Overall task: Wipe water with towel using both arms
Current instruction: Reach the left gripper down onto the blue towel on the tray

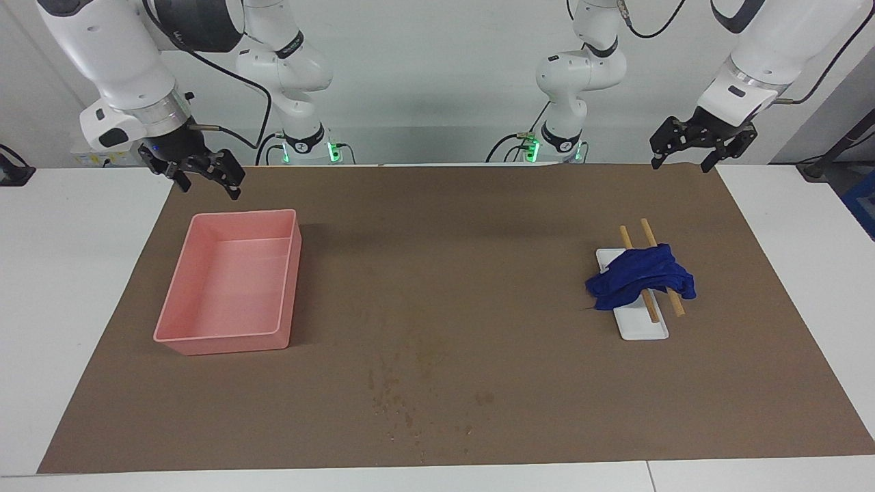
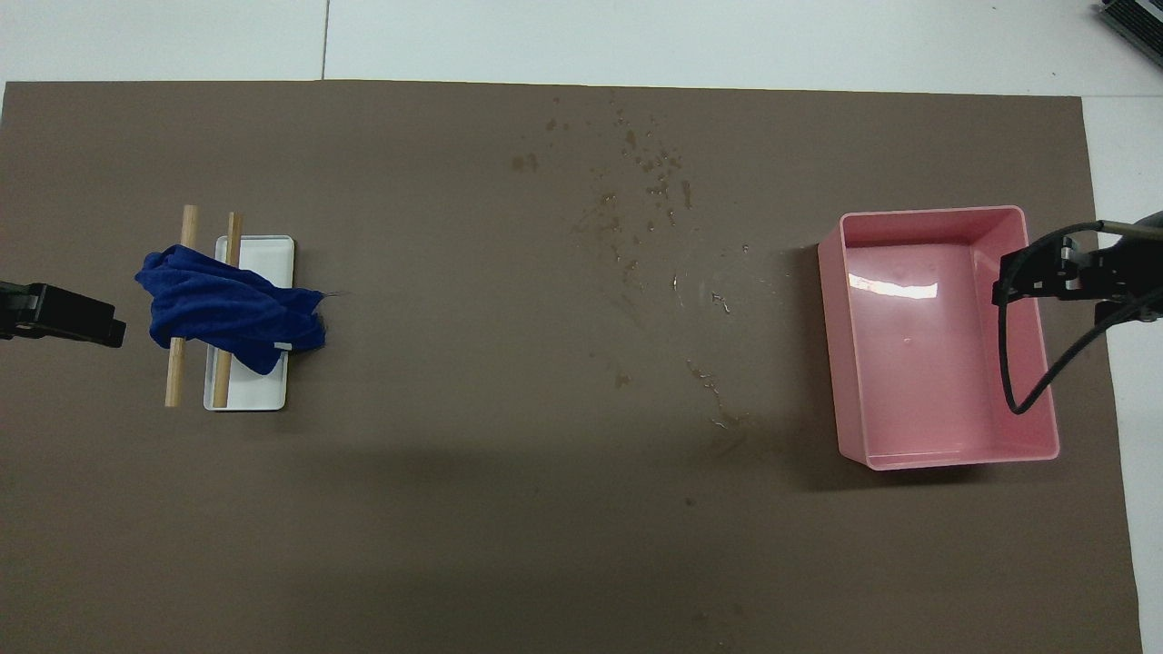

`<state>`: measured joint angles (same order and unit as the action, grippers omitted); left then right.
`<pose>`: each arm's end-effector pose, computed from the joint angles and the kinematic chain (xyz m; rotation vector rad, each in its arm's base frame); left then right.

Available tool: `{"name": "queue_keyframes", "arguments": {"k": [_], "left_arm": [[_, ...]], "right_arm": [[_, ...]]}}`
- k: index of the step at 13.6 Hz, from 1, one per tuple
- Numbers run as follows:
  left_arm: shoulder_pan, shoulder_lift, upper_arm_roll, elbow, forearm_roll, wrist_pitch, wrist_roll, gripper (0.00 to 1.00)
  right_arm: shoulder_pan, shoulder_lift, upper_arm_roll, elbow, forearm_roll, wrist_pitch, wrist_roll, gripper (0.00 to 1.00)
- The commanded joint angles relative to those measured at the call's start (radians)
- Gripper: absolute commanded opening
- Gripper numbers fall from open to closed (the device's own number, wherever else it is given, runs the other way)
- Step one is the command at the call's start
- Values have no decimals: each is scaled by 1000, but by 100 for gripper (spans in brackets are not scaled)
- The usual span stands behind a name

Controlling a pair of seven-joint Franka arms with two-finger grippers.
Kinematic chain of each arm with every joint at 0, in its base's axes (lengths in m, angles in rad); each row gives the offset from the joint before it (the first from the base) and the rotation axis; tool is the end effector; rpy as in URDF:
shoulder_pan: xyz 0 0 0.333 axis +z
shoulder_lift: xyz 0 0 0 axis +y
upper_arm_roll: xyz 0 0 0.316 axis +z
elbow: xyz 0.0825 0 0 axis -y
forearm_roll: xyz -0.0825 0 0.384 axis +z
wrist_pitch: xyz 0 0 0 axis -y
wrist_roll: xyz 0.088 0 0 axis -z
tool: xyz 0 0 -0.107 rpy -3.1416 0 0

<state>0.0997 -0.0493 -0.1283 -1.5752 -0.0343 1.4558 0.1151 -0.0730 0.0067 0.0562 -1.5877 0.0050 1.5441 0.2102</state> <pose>0.5268 -0.0209 0.6393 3.1005 -0.2268 -0.1077 0.5529 -0.0088 0.6106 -3.1199 0.3556 0.0794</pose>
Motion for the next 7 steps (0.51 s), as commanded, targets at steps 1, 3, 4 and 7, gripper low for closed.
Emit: {"name": "queue_keyframes", "arguments": {"k": [1, 3, 4, 7], "left_arm": [[0, -7, 3, -11, 1, 5, 12, 100], [0, -10, 3, -26, 1, 26, 12, 100], [0, -36, 3, -85, 1, 108, 14, 100], [8, -87, 4, -259, 2, 375, 6, 100]], "right_arm": [[2, -25, 14, -28, 0, 11, -3, 100], [2, -22, 14, -25, -2, 10, -8, 100], [2, -18, 14, -18, -2, 10, -11, 100], [19, 4, 17, 29, -17, -10, -61, 100]]}}
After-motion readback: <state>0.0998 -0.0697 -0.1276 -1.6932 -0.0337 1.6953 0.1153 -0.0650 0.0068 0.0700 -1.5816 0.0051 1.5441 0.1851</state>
